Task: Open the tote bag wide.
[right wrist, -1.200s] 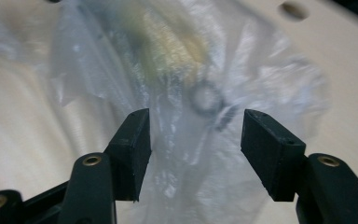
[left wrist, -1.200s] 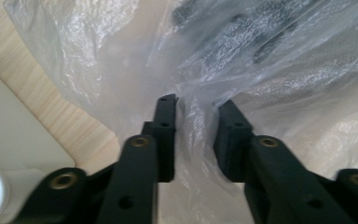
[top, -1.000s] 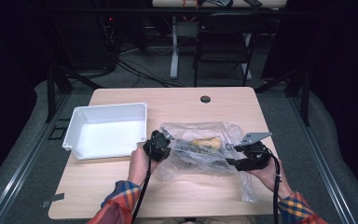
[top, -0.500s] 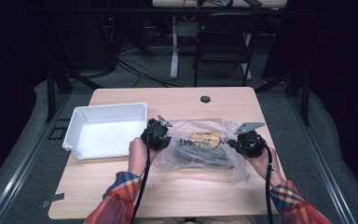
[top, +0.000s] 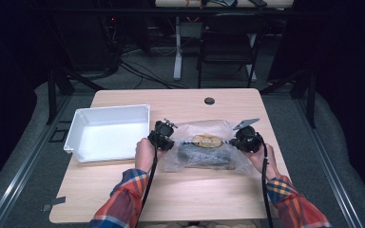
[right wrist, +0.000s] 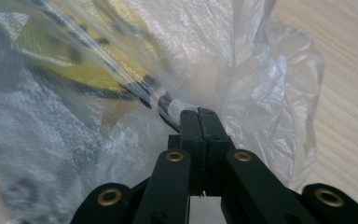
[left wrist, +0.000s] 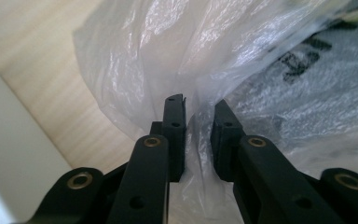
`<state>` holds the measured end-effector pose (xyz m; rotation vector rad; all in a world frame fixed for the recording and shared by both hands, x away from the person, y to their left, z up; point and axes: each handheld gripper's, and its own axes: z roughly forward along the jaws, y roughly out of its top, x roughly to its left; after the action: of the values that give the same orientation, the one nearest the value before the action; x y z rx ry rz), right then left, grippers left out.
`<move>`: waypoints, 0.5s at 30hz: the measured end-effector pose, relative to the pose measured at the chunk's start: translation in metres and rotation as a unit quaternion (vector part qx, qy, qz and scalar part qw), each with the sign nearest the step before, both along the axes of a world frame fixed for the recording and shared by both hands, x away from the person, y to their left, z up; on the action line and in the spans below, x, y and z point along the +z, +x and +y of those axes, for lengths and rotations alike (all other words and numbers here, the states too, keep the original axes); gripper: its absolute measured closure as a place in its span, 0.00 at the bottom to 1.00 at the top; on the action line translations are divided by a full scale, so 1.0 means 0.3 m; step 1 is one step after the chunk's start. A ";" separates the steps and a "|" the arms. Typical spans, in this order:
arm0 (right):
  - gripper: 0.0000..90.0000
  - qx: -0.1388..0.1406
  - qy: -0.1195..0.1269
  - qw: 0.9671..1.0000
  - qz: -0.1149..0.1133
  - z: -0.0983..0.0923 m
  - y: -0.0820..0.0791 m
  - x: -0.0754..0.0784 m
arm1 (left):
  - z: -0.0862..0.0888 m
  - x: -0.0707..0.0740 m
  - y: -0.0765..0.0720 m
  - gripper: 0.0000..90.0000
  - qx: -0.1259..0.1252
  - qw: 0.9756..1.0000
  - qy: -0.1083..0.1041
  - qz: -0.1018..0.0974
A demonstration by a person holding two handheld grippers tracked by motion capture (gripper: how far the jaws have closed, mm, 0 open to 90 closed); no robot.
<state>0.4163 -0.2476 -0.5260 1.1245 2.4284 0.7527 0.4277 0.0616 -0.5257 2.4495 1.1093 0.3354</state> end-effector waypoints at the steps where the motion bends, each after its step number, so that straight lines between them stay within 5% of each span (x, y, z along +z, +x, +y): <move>1: 1.00 0.003 -0.006 1.000 0.006 0.004 0.007 -0.008 | -0.001 -0.008 -0.002 0.91 0.000 1.000 0.002 0.004; 7: 1.00 0.013 -0.015 1.000 0.022 0.028 0.035 -0.052 | 0.017 -0.045 -0.036 0.93 -0.013 1.000 0.006 0.022; 15: 1.00 0.016 -0.031 0.999 0.034 0.063 0.063 -0.090 | 0.049 -0.046 -0.066 0.91 -0.022 0.999 -0.021 0.037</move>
<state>0.4352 -0.2286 -0.5530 1.1060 2.5136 0.6554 0.4079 0.0764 -0.5394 2.4624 1.0793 0.2077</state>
